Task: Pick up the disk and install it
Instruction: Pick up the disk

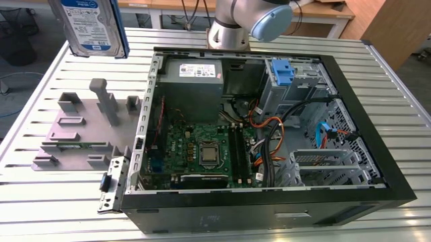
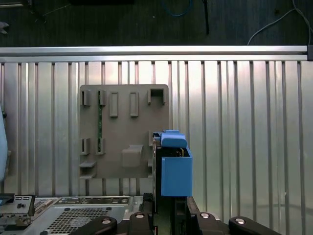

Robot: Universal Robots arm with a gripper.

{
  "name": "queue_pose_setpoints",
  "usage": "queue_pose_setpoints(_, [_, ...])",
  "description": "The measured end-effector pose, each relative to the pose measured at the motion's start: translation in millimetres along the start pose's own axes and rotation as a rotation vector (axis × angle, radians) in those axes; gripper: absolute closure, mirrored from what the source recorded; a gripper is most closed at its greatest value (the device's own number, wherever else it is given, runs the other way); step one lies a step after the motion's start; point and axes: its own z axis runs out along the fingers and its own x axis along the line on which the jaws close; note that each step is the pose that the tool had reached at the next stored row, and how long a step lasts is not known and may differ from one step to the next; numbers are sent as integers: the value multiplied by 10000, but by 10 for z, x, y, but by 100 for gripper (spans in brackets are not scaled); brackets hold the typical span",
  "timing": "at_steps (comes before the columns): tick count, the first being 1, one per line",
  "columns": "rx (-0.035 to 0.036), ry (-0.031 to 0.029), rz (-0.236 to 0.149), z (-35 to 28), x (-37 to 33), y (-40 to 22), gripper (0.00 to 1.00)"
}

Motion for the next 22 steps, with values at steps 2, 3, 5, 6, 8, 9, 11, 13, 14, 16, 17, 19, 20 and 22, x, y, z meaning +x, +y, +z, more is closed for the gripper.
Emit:
queue_pose_setpoints(2, [0,0,0,0,-1,-28,65])
queue_pose_setpoints(3, [0,0,0,0,-1,-41,65])
queue_pose_setpoints(5, [0,0,0,0,-2,-67,65])
queue_pose_setpoints(6, [0,0,1,0,-2,-80,65])
queue_pose_setpoints(8, [0,0,0,0,-3,-105,65])
queue_pose_setpoints(9, [0,0,0,0,-3,-118,65])
queue_pose_setpoints(11, [0,0,0,0,-4,-141,65])
queue_pose_setpoints(13, [-1,0,0,1,-5,-161,65])
queue_pose_setpoints(14, [0,0,1,1,-5,-172,65])
queue_pose_setpoints(16, [0,0,0,1,-6,-193,65])
queue_pose_setpoints(17, [0,0,2,1,-6,-209,65])
queue_pose_setpoints(19, [0,0,0,1,-6,-210,65])
queue_pose_setpoints(20, [0,0,0,-2,-6,-210,65])
queue_pose_setpoints(22, [0,0,0,-12,-7,-210,65])
